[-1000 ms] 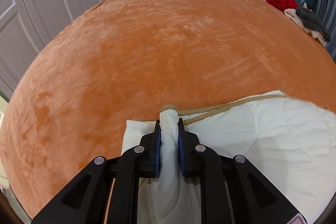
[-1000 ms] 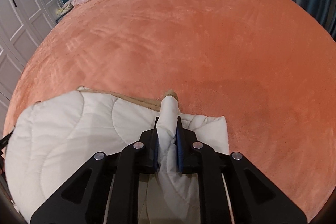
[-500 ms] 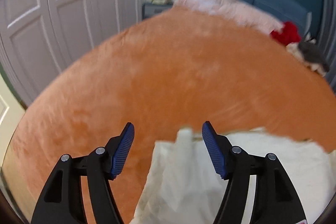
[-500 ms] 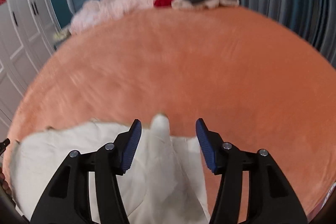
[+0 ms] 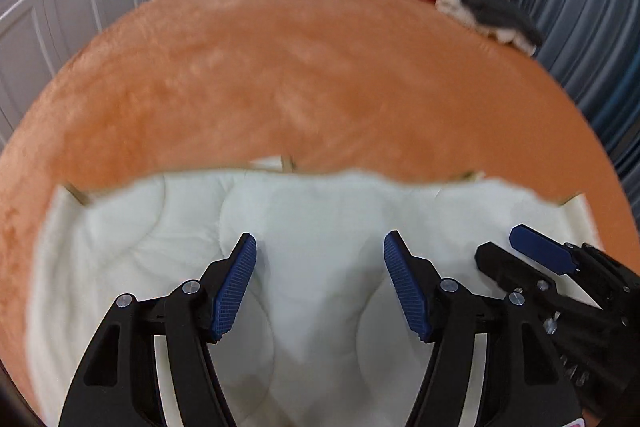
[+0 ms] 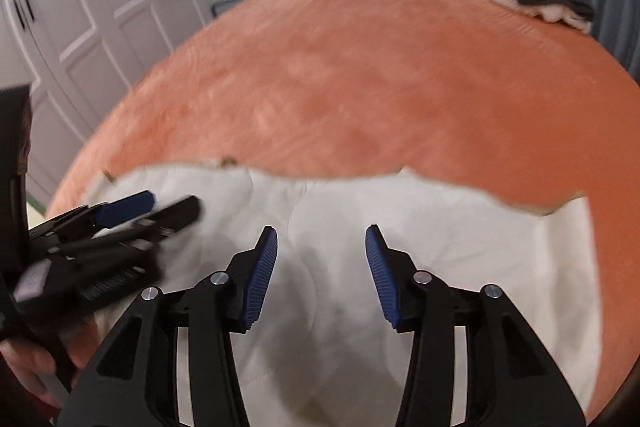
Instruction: Fold large clothes
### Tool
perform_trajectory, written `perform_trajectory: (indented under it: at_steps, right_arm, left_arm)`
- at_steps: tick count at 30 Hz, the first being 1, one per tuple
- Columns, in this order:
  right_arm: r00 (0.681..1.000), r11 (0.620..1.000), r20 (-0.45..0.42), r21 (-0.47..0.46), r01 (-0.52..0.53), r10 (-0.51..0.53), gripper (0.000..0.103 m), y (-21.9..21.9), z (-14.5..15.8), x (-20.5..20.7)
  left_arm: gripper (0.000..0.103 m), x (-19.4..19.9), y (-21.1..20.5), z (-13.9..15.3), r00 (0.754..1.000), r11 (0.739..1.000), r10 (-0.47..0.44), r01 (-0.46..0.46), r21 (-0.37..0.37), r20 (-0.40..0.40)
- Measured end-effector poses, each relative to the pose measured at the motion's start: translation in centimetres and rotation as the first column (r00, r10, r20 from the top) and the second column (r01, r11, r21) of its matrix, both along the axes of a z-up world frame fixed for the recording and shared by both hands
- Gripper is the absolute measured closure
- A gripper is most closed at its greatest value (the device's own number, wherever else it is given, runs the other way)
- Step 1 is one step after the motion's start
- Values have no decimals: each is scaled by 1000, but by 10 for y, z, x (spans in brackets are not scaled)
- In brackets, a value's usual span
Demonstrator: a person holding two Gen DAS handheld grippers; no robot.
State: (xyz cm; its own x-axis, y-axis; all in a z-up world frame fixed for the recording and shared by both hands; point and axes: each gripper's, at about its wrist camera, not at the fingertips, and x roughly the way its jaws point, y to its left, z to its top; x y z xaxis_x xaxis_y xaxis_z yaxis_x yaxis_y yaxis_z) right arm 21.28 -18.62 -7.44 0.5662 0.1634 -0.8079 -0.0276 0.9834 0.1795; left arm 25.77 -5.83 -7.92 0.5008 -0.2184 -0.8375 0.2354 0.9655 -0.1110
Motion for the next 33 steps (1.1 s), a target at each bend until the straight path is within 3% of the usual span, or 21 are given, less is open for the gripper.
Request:
perform_trajectory:
  at_steps: [4,10,33]
  right_arm:
    - [1000,1000,-28,-3,13,-13,60,2,-26,5]
    - [999,999,-10,-38,32,-32,60,4,-42,7]
    - [997,998,35,-29,63,-62,61,0,-51,10]
  left_arm:
    - [39,1,3,-21,1000,1000,13,-13,8,22]
    - [36,7,-6,-34,999,998,15,-18,55,45]
    - [36,6,-8,-45,994,996,41,-49,78,97]
